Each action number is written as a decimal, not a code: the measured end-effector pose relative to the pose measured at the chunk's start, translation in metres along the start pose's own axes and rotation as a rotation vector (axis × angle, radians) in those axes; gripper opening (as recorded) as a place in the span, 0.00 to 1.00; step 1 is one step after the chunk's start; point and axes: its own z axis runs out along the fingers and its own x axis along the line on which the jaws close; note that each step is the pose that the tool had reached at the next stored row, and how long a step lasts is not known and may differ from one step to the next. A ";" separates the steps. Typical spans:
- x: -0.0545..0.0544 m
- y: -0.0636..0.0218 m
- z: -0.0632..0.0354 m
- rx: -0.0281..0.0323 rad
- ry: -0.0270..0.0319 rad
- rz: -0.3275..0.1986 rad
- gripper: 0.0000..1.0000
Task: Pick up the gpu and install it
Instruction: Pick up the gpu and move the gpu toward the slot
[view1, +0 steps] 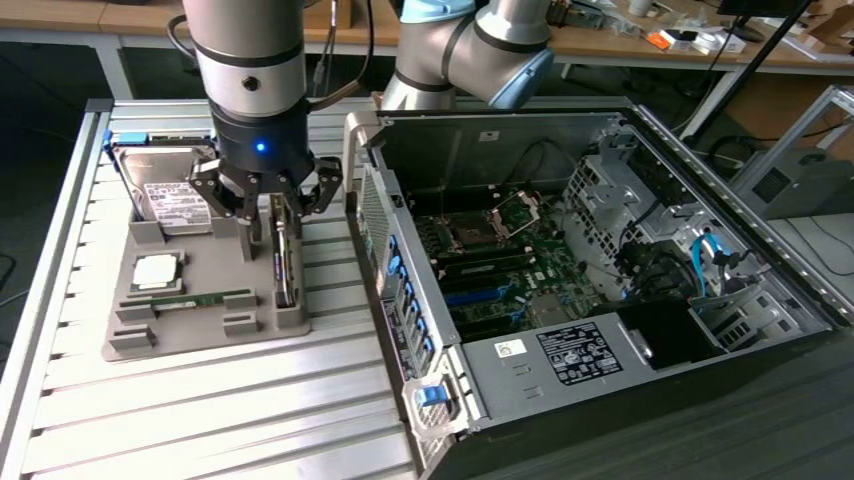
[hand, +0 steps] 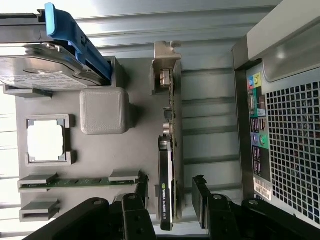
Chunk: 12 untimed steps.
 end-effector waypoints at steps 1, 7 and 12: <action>0.000 0.0000 0.0003 0.0000 0.0000 0.000 0.48; 0.000 -0.0001 0.0020 0.0000 0.0000 0.000 0.48; 0.000 -0.0001 0.0035 0.0000 0.0000 0.000 0.48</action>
